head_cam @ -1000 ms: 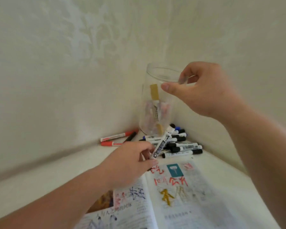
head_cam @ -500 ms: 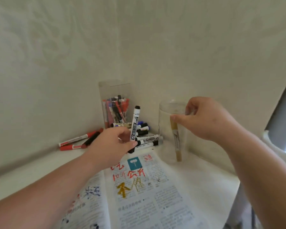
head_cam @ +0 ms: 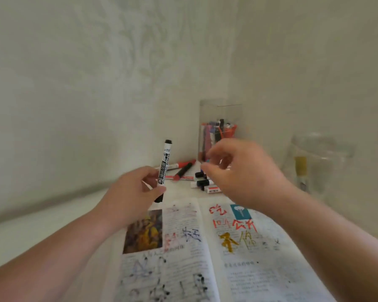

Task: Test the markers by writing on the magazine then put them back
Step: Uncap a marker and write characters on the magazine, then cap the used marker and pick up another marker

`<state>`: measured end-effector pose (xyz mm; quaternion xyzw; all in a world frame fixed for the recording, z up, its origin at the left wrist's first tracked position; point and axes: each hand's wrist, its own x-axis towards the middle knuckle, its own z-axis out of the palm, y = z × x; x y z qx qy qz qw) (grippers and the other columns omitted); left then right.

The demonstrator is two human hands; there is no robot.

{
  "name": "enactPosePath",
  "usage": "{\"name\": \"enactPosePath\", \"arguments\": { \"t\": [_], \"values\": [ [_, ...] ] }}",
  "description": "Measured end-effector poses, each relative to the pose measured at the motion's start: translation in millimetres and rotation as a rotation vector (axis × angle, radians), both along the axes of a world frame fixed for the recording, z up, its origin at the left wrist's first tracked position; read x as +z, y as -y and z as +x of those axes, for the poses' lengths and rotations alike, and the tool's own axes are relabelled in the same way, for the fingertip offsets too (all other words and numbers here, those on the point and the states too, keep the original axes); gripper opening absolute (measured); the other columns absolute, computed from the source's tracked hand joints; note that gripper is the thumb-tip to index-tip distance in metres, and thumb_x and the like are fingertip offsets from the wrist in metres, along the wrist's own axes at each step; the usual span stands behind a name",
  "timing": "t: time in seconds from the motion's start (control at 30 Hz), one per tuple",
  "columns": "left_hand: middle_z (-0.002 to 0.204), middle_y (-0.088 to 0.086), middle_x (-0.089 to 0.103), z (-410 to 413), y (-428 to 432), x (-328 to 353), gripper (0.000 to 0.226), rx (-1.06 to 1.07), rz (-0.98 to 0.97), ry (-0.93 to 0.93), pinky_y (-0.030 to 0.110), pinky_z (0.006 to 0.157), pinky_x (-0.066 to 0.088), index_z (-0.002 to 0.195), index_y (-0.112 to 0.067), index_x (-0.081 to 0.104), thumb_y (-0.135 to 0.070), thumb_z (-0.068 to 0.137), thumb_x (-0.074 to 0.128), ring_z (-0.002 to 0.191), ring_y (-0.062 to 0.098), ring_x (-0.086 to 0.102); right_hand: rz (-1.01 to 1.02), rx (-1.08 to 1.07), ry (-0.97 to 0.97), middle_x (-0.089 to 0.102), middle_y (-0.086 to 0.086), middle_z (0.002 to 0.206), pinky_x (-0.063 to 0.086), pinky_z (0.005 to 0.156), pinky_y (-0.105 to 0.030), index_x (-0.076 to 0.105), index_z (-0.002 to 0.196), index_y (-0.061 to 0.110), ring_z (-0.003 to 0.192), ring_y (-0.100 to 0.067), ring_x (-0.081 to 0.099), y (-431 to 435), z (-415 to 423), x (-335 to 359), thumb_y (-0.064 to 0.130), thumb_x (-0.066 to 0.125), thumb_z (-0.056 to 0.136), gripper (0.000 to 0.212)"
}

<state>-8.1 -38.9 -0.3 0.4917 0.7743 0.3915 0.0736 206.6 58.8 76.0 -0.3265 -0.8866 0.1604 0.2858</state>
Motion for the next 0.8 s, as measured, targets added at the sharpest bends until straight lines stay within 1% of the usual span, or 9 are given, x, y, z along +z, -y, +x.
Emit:
{"name": "enactPosePath", "arguments": {
  "t": [0.07,0.13,0.2,0.27,0.37,0.47,0.57,0.7,0.8],
  "values": [
    [0.085,-0.013,0.067,-29.5,13.1,-5.7,0.014,0.083,-0.034,-0.087,0.028,0.069,0.047,0.097,-0.037,0.066,-0.029,0.089,0.074,0.071,0.005,0.063,-0.103,0.114,0.142,0.067,0.016,0.103,0.052,0.083,-0.027,0.066,0.120,0.031,0.094,-0.007,0.064,-3.9,-47.4,-16.4,0.039,0.068,0.092,0.030],
    [0.090,-0.013,0.062,-57.9,21.5,-11.1,0.020,0.149,-0.129,-0.252,0.030,0.074,0.044,0.111,-0.032,0.069,-0.030,0.092,0.070,0.082,0.012,0.059,-0.074,0.159,0.240,0.067,0.011,0.113,0.052,0.090,-0.031,0.060,0.131,0.030,0.101,-0.013,0.063,-8.6,-86.8,-29.5,0.036,0.066,0.093,0.039],
    [0.093,-0.008,0.056,-81.1,28.1,-17.8,0.023,0.204,-0.215,-0.401,0.033,0.079,0.045,0.117,-0.030,0.070,-0.030,0.094,0.065,0.096,0.019,0.057,-0.046,0.153,0.289,0.067,0.006,0.115,0.053,0.093,-0.035,0.061,0.126,0.031,0.105,-0.019,0.063,-13.8,-116.1,-39.1,0.035,0.064,0.093,0.034],
    [0.093,-0.005,0.053,-95.1,33.1,-25.0,0.023,0.287,-0.273,-0.494,0.033,0.082,0.047,0.114,-0.031,0.072,-0.027,0.094,0.061,0.105,0.024,0.055,0.001,0.129,0.374,0.067,0.002,0.115,0.054,0.090,-0.036,0.064,0.119,0.030,0.103,-0.022,0.063,-18.3,-134.4,-45.2,0.034,0.062,0.093,0.026],
    [0.104,-0.003,0.058,-104.3,35.0,-33.3,0.027,0.380,-0.343,-0.592,0.034,0.088,0.042,0.113,-0.031,0.072,-0.023,0.091,0.058,0.112,0.025,0.053,0.120,0.057,0.530,0.066,-0.001,0.117,0.051,0.086,-0.033,0.065,0.117,0.029,0.105,-0.024,0.061,-29.8,-143.3,-51.3,0.023,0.056,0.094,0.026],
    [0.106,-0.004,0.059,-106.4,35.2,-32.4,0.028,0.382,-0.290,-0.592,0.036,0.090,0.038,0.111,-0.031,0.072,-0.019,0.089,0.060,0.114,0.024,0.050,0.163,0.003,0.654,0.062,-0.002,0.125,0.051,0.094,-0.036,0.062,0.126,0.028,0.114,-0.026,0.060,-43.0,-141.2,-54.4,0.012,0.055,0.091,0.039],
    [0.097,-0.006,0.058,-98.9,37.3,-27.1,0.018,0.298,-0.147,-0.505,0.035,0.087,0.042,0.105,-0.028,0.071,-0.022,0.093,0.061,0.107,0.024,0.053,0.152,0.018,0.706,0.058,0.000,0.125,0.052,0.095,-0.037,0.059,0.130,0.030,0.114,-0.025,0.058,-49.9,-140.9,-52.9,0.013,0.059,0.087,0.046],
    [0.087,-0.015,0.055,-69.6,35.5,-16.3,0.015,0.082,-0.154,-0.403,0.028,0.073,0.039,0.104,-0.033,0.070,-0.037,0.097,0.058,0.088,0.011,0.053,0.147,0.020,0.719,0.061,-0.002,0.120,0.054,0.093,-0.040,0.063,0.123,0.028,0.108,-0.026,0.061,-51.0,-137.5,-46.1,0.019,0.062,0.087,0.038],
    [0.081,-0.019,0.062,-45.8,26.7,-6.6,0.014,-0.049,-0.205,-0.288,0.028,0.073,0.049,0.094,-0.034,0.073,-0.045,0.092,0.064,0.077,0.003,0.059,0.194,0.011,0.778,0.064,-0.006,0.117,0.055,0.091,-0.036,0.066,0.115,0.018,0.105,-0.026,0.063,-50.6,-136.3,-47.6,0.014,0.061,0.090,0.026]
  ]
}}
